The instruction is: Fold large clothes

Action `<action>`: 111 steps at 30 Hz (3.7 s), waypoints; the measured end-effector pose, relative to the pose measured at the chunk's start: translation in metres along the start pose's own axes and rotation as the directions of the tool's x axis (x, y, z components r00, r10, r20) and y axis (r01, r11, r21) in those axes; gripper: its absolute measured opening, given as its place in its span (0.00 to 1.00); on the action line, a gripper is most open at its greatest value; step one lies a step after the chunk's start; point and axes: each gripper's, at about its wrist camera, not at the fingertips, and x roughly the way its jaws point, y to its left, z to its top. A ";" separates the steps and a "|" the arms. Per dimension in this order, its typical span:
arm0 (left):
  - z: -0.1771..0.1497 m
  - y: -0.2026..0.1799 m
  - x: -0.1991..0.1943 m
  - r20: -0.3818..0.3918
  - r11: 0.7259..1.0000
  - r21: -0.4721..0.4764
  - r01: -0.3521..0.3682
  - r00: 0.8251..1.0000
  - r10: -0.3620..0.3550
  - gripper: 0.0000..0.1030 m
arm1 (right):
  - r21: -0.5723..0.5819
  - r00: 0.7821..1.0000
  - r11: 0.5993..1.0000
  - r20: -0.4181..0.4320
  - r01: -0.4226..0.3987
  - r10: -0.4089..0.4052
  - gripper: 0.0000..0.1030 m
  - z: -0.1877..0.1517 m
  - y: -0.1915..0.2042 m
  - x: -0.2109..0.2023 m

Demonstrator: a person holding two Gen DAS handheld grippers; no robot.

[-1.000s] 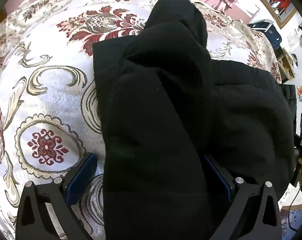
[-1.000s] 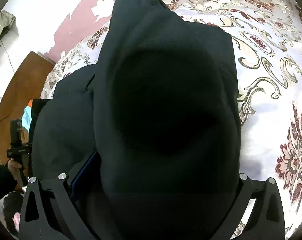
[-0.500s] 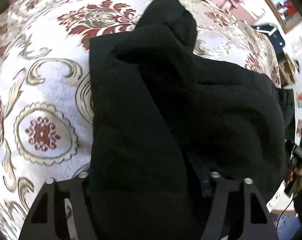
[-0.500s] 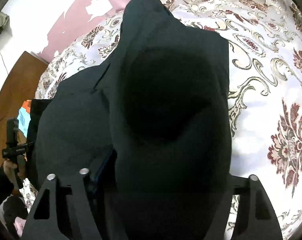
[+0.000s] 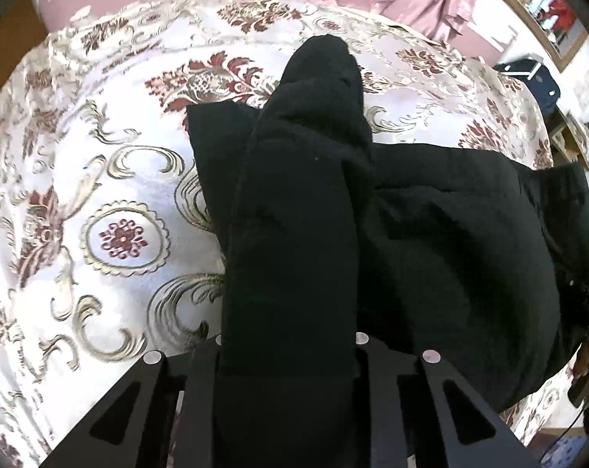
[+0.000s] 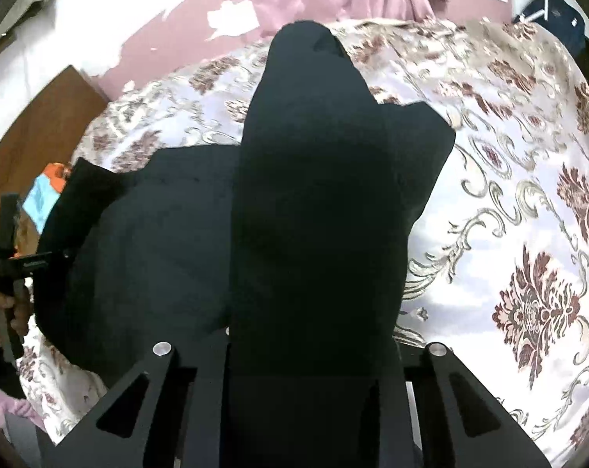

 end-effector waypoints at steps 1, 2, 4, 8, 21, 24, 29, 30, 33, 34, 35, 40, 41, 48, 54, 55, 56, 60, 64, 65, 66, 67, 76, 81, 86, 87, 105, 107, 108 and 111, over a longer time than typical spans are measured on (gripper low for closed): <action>-0.003 0.003 -0.008 0.003 1.000 -0.003 0.005 1.000 -0.005 0.21 | -0.011 1.000 1.000 0.002 -0.007 0.007 0.18 0.000 0.004 -0.005; -0.007 0.006 -0.017 0.005 1.000 -0.011 0.011 1.000 -0.011 0.21 | -0.024 1.000 1.000 0.001 -0.012 0.012 0.18 -0.001 0.008 -0.011; -0.015 0.011 -0.030 0.008 0.999 -0.034 0.020 1.000 -0.020 0.20 | -0.038 1.000 0.999 0.000 -0.027 0.027 0.17 -0.006 0.015 -0.021; -0.034 0.021 -0.057 0.013 0.998 -0.059 0.018 1.000 -0.017 0.20 | -0.074 0.998 0.996 0.002 -0.059 0.059 0.17 -0.019 0.033 -0.043; -0.091 0.045 -0.083 -0.019 0.999 -0.036 0.038 0.999 -0.039 0.20 | -0.067 0.998 0.996 0.002 -0.062 0.062 0.17 -0.076 0.071 -0.084; -0.103 0.052 -0.073 -0.008 0.998 -0.033 0.052 0.999 -0.053 0.20 | -0.062 1.000 0.998 -0.004 -0.028 0.027 0.17 -0.094 0.074 -0.079; -0.114 0.063 -0.064 0.030 0.996 -0.028 0.081 0.996 -0.080 0.21 | -0.020 0.999 0.999 -0.006 0.040 -0.040 0.17 -0.112 0.071 -0.063; -0.114 0.065 -0.063 0.034 0.996 -0.029 0.086 0.996 -0.085 0.21 | 0.014 0.999 0.999 0.001 0.048 -0.048 0.17 -0.116 0.067 -0.061; -0.115 0.067 -0.060 0.034 0.996 -0.024 0.084 0.996 -0.083 0.23 | 0.061 0.997 0.995 0.022 0.074 -0.075 0.19 -0.120 0.065 -0.058; -0.116 0.067 -0.060 0.031 0.997 -0.023 0.077 0.997 -0.076 0.24 | 0.069 0.996 0.994 0.029 0.082 -0.084 0.19 -0.120 0.065 -0.057; -0.115 0.067 -0.059 0.027 0.997 -0.024 0.073 0.997 -0.072 0.27 | 0.072 0.995 0.993 0.032 0.091 -0.094 0.21 -0.121 0.067 -0.056; -0.115 0.070 -0.057 0.017 0.998 -0.032 0.062 0.998 -0.062 0.37 | 0.110 0.991 0.986 0.034 0.121 -0.126 0.28 -0.123 0.062 -0.050; -0.116 0.071 -0.057 0.021 0.998 -0.032 0.059 0.998 -0.059 0.39 | 0.112 0.991 0.986 0.036 0.124 -0.129 0.28 -0.123 0.062 -0.049; -0.124 0.072 -0.057 0.059 1.000 -0.019 -0.012 0.998 0.013 0.70 | 0.084 0.988 0.986 0.043 0.143 -0.147 0.35 -0.125 0.060 -0.044; -0.139 0.077 -0.059 0.145 0.994 -0.092 -0.063 0.986 0.076 0.84 | 0.046 0.972 0.973 0.058 0.226 -0.228 0.64 -0.126 0.061 -0.038; -0.141 0.078 -0.060 0.156 0.993 -0.100 -0.060 0.985 0.075 0.84 | 0.042 0.970 0.972 0.070 0.230 -0.232 0.69 -0.126 0.062 -0.040; -0.143 0.078 -0.061 0.166 0.993 -0.106 -0.059 0.983 0.076 0.84 | 0.042 0.971 0.974 0.083 0.223 -0.226 0.76 -0.126 0.062 -0.041; -0.150 0.079 -0.071 0.222 0.987 -0.147 -0.070 0.970 0.102 0.87 | 0.063 0.973 0.980 0.118 0.191 -0.197 0.83 -0.126 0.057 -0.044; -0.159 0.081 -0.088 0.309 0.979 -0.186 -0.083 0.941 0.138 0.93 | 0.067 0.966 0.981 0.176 0.181 -0.190 0.89 -0.129 0.059 -0.054; -0.162 0.080 -0.093 0.329 0.977 -0.194 -0.091 0.932 0.153 0.95 | 0.064 0.964 0.983 0.192 0.174 -0.183 0.89 -0.130 0.059 -0.057; -0.163 0.079 -0.097 0.338 0.976 -0.196 -0.097 0.927 0.160 0.95 | 0.061 0.963 0.984 0.203 0.169 -0.178 0.90 -0.131 0.060 -0.059; -0.166 0.077 -0.101 0.353 0.975 -0.195 -0.103 0.920 0.168 0.95 | 0.059 0.961 0.984 0.214 0.166 -0.174 0.90 -0.133 0.060 -0.060; -0.197 0.059 -0.139 0.475 0.970 -0.202 -0.135 0.853 0.217 1.00 | 0.020 0.905 0.974 0.365 0.227 -0.218 0.99 -0.150 0.077 -0.092; -0.219 0.037 -0.165 0.540 0.975 -0.129 -0.180 0.812 0.221 1.00 | -0.011 0.885 0.977 0.425 0.214 -0.189 0.99 -0.159 0.093 -0.123; -0.245 0.014 -0.189 0.583 0.978 -0.056 -0.200 0.789 0.195 1.00 | -0.027 0.867 0.978 0.468 0.209 -0.172 0.99 -0.175 0.114 -0.148; -0.250 0.011 -0.194 0.593 0.979 -0.046 -0.201 0.783 0.189 1.00 | -0.030 0.863 0.978 0.477 0.207 -0.168 0.99 -0.179 0.117 -0.152; -0.334 -0.038 -0.261 0.727 0.984 0.004 -0.176 0.676 0.118 1.00 | -0.088 0.791 0.976 0.602 0.201 -0.109 0.99 -0.263 0.173 -0.231; -0.344 -0.044 -0.265 0.741 0.982 0.014 -0.186 0.662 0.115 1.00 | -0.097 0.786 0.973 0.609 0.209 -0.108 0.99 -0.273 0.180 -0.237; -0.349 -0.046 -0.266 0.746 0.981 0.021 -0.191 0.657 0.112 1.00 | -0.100 0.783 0.973 0.614 0.208 -0.104 0.99 -0.278 0.182 -0.241; -0.364 -0.053 -0.269 0.755 0.981 0.048 -0.190 0.650 0.089 1.00 | -0.094 0.768 0.978 0.635 0.184 -0.084 0.99 -0.294 0.188 -0.252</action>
